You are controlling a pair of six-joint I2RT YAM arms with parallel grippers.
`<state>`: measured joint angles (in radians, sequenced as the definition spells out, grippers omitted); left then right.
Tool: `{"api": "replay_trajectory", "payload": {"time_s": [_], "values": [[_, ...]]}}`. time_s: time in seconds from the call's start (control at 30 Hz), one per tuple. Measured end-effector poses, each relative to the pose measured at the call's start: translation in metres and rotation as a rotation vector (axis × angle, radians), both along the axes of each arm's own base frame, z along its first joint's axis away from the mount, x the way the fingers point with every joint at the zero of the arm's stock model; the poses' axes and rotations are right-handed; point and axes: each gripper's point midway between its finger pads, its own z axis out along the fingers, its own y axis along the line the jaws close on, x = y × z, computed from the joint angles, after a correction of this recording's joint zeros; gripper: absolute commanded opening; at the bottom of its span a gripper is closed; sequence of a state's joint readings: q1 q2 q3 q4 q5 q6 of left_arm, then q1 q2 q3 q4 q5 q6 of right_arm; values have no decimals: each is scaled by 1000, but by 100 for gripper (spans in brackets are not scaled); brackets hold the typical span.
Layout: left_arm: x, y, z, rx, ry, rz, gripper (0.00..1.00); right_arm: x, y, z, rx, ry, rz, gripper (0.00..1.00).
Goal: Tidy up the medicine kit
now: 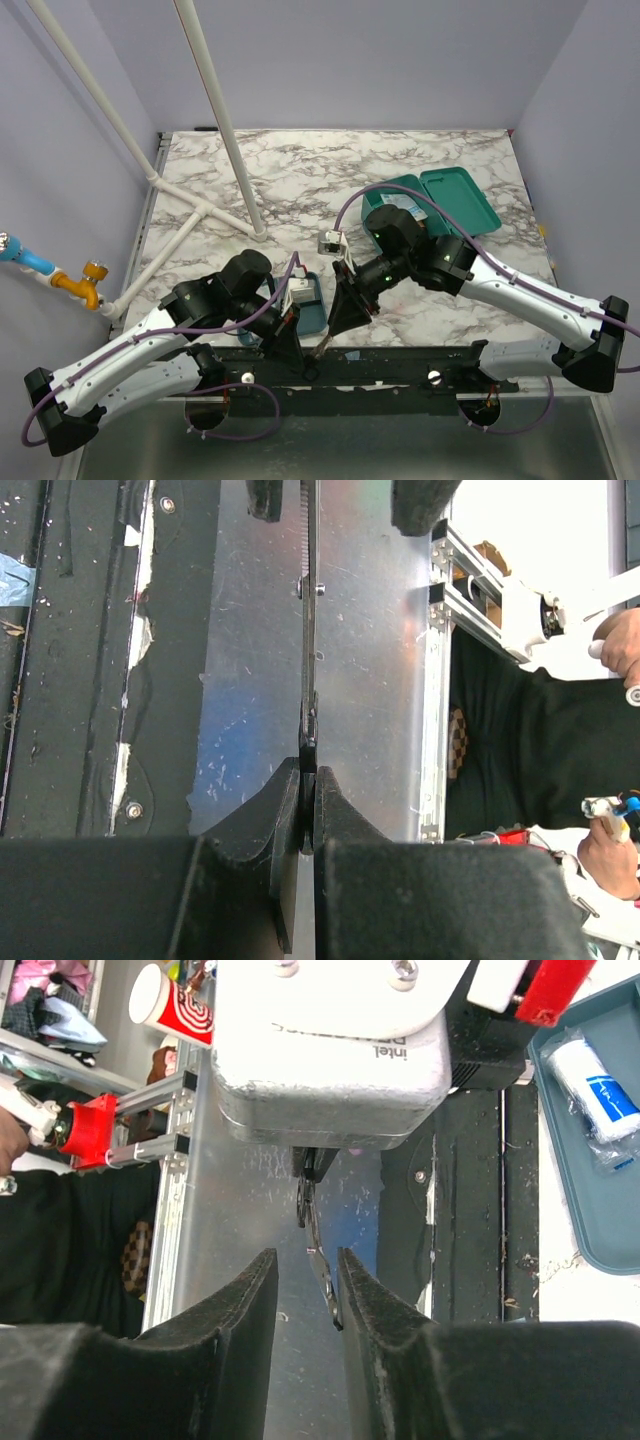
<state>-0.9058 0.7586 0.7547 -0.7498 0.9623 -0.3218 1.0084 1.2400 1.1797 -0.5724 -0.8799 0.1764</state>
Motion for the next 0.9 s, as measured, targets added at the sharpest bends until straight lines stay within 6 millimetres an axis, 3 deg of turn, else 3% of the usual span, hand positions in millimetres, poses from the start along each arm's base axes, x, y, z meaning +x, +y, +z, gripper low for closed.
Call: {"api": "replay_trajectory", "payload": {"time_s": [0.23, 0.3, 0.5, 0.6, 0.8, 0.9], "values": [[-1, 0, 0, -3, -6, -10, 0, -1, 1, -5, -12, 1, 0, 2], [-1, 1, -1, -3, -12, -12, 2, -1, 1, -6, -17, 5, 0, 1], [3, 1, -6, 18, -34, 8, 51, -3, 2, -7, -22, 3, 0, 1], [12, 1, -9, 43, -72, 59, 67, 1, 2, -12, -37, -9, -24, 1], [32, 4, 2, 32, -203, 180, 78, 16, -1, -18, -75, -60, -133, 1], [54, 8, 16, 18, -312, 310, 80, 26, -5, -15, -87, -100, -215, 1]]}}
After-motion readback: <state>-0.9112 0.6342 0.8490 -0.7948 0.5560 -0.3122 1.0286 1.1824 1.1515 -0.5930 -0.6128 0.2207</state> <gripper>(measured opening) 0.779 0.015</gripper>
